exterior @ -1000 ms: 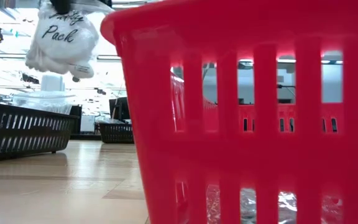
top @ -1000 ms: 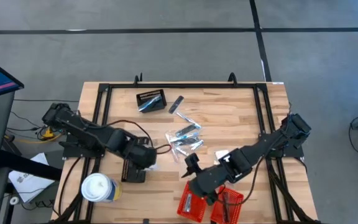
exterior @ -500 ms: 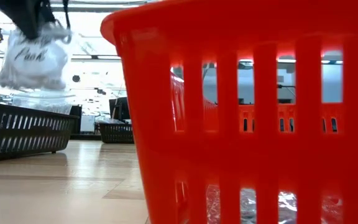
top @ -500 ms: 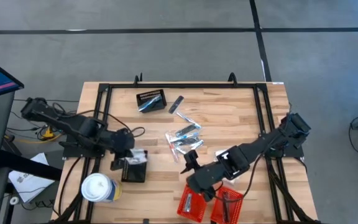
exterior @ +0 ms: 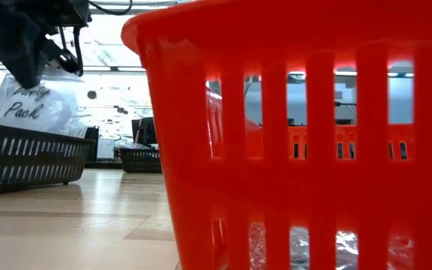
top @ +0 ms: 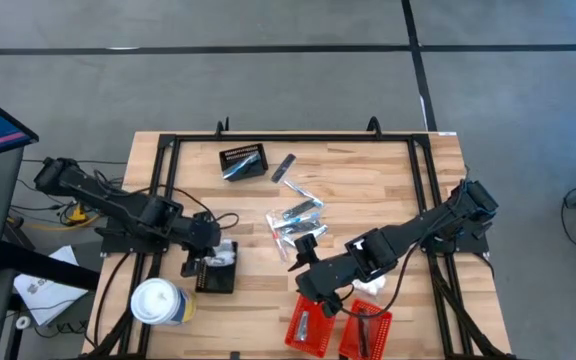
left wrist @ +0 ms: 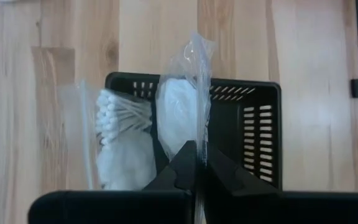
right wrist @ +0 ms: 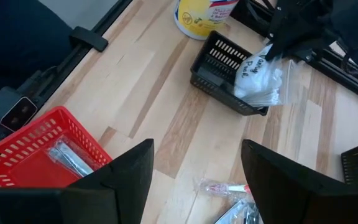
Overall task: Pick & Place Travel size toiletries
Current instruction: Put the cotton pack into the bottom black bin
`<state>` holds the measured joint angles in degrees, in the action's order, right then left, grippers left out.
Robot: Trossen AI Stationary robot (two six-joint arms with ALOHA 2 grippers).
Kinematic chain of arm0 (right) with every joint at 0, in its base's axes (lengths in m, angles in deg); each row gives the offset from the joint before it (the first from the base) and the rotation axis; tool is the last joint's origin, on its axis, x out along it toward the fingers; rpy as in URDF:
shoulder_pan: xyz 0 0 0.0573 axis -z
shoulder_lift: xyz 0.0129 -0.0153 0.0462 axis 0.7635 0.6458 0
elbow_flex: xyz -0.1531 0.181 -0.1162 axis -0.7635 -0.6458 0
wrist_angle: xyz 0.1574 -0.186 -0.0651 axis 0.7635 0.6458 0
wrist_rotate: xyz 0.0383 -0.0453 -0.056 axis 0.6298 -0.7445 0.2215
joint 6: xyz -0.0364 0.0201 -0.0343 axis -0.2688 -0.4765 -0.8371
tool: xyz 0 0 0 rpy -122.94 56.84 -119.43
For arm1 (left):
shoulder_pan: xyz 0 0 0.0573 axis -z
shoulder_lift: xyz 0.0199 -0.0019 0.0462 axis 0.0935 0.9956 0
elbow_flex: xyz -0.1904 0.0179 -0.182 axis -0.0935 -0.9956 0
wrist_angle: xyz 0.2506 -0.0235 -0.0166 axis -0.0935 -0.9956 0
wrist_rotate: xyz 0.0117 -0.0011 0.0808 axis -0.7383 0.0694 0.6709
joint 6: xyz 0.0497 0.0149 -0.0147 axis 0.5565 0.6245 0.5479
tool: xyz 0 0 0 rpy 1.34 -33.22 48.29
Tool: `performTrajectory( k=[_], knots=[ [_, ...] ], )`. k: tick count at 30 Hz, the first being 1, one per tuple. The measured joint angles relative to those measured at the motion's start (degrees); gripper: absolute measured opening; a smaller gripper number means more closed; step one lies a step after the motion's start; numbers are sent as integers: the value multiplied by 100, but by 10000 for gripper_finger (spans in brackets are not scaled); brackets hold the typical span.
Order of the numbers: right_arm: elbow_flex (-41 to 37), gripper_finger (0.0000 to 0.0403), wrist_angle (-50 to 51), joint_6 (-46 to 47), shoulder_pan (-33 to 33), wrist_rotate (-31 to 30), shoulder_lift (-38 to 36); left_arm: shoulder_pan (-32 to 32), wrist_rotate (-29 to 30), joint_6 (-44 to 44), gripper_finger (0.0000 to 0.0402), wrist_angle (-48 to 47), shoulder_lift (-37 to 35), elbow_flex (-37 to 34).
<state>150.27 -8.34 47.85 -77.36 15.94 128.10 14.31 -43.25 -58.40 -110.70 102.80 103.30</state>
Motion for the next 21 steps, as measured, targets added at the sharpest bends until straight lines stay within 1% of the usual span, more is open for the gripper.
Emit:
performTrajectory(
  k=[6, 13, 17, 21],
  knots=[
    [0, 234, 40, 0, -13, 0, 2, 0, 24, 62, 0, 5, 395, 0],
    [0, 234, 77, 3, -13, 0, 2, 0, 702, 66, 13, 13, 552, 1],
    [0, 234, 77, 3, -13, 0, 2, 0, 686, -102, 41, 7, 512, 4],
    [0, 234, 88, 0, -13, 0, 4, 22, 663, -420, 93, -132, 480, 4]
  ],
)
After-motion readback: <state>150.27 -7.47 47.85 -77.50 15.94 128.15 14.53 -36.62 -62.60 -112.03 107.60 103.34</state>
